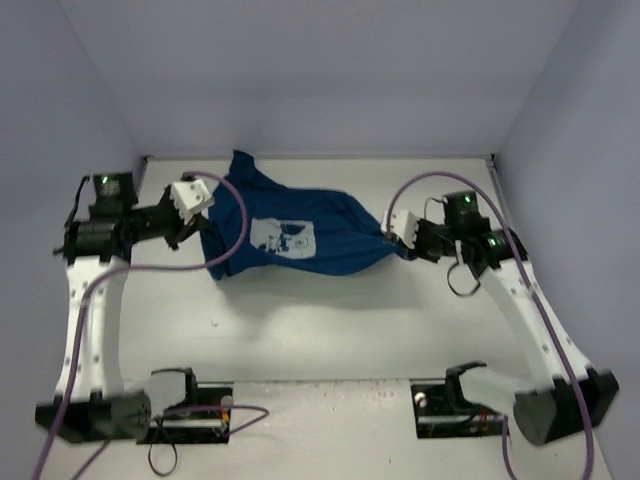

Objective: Fold and stack the t-shirts
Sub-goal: Flatten out the tshirt

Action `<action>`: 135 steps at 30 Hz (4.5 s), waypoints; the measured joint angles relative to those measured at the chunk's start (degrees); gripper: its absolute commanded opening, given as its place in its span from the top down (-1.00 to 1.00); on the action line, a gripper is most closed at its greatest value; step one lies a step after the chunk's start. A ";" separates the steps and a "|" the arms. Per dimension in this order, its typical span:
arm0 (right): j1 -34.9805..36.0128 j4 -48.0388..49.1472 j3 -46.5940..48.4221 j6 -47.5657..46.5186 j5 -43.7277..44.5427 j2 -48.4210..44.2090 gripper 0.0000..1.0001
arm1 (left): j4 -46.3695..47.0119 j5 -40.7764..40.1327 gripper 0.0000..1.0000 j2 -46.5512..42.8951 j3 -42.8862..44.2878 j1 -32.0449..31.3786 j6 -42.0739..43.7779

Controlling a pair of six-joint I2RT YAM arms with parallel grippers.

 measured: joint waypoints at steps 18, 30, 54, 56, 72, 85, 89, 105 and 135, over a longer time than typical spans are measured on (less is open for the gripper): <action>-3.43 25.99 9.47 22.23 5.46 9.07 1.00 | 28.57 -20.60 1.00 5.58 6.31 -0.01 -28.80; -4.83 38.62 70.34 37.12 11.82 62.98 1.00 | 49.97 -31.52 1.00 49.95 38.99 -3.47 -29.43; -7.73 81.59 39.56 36.62 13.33 47.13 1.00 | 84.24 -28.82 1.00 42.53 25.22 -3.04 -31.78; -7.80 81.69 36.69 36.14 12.42 48.36 1.00 | 84.12 -27.87 1.00 42.99 18.28 -3.04 -30.78; -8.53 76.24 28.74 30.03 5.68 50.46 1.00 | 82.57 -21.51 1.00 42.42 11.09 -1.38 -24.19; -9.70 41.40 5.16 0.69 -7.03 23.02 1.00 | 34.55 0.22 1.00 19.17 -9.66 -2.06 1.00; -9.59 29.99 0.33 -8.08 -7.16 21.98 1.00 | 19.56 0.78 1.00 18.35 -16.10 -3.46 8.80; -8.88 0.28 -13.03 -39.47 3.99 9.66 1.00 | -1.33 -2.22 1.00 10.25 -25.95 -6.55 29.63; -8.81 -8.29 -8.17 -47.25 8.90 15.43 -0.37 | -18.08 -0.46 0.16 4.02 -28.35 -14.31 44.61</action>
